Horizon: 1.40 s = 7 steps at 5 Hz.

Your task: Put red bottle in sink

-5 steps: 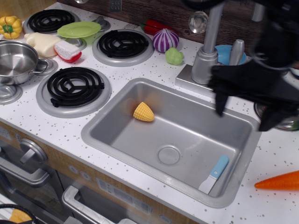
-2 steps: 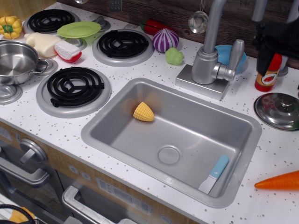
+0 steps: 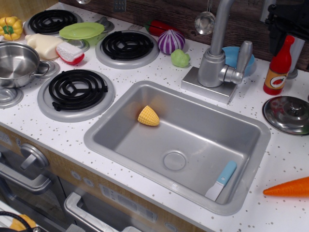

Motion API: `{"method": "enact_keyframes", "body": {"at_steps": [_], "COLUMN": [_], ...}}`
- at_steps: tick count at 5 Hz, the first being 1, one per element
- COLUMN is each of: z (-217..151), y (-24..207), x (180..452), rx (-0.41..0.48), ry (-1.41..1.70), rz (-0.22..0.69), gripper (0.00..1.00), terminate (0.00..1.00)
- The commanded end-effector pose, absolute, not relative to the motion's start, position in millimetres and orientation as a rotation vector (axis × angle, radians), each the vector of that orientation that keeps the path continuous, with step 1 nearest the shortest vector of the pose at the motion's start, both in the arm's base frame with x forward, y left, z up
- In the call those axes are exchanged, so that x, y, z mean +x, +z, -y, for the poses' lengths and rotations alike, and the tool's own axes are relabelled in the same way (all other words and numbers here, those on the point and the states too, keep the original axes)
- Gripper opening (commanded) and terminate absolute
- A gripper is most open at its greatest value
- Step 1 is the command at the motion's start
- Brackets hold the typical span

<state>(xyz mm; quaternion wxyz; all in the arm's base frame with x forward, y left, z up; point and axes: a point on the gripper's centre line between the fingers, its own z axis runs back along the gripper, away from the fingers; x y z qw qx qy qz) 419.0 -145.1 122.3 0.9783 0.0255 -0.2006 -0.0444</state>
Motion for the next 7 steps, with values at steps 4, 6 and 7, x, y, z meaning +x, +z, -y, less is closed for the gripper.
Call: {"method": "enact_keyframes", "body": {"at_steps": [4,6,7], "z": [137,130,130], "y": [135,118,117], "x": [484,494,494], "rx": [0.032,-0.033,-0.027], "ry": [-0.226,-0.235,-0.231], "rz": [0.546,0.519,0.514], "gripper": [1.0,1.0,0.0], "terminate": [0.0,0.0,0.0]}}
